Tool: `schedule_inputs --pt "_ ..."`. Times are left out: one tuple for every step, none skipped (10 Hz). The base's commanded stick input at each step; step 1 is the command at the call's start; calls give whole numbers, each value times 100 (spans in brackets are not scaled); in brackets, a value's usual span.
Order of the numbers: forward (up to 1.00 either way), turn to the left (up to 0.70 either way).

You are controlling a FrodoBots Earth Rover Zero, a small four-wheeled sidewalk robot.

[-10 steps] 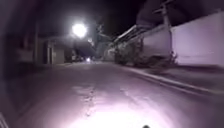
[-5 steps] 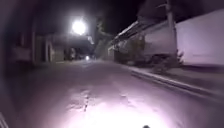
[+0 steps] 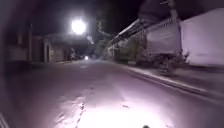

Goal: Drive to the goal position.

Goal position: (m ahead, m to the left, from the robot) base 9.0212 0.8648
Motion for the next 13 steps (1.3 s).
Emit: schedule_inputs --pt "70 0" --pt "70 0" --pt "70 0" --pt "70 0" --pt "70 0" --pt "70 0" --pt "70 0" --pt "70 0" --pt "70 0" --pt "70 0" --pt "70 0" --pt "70 0" --pt "70 0"
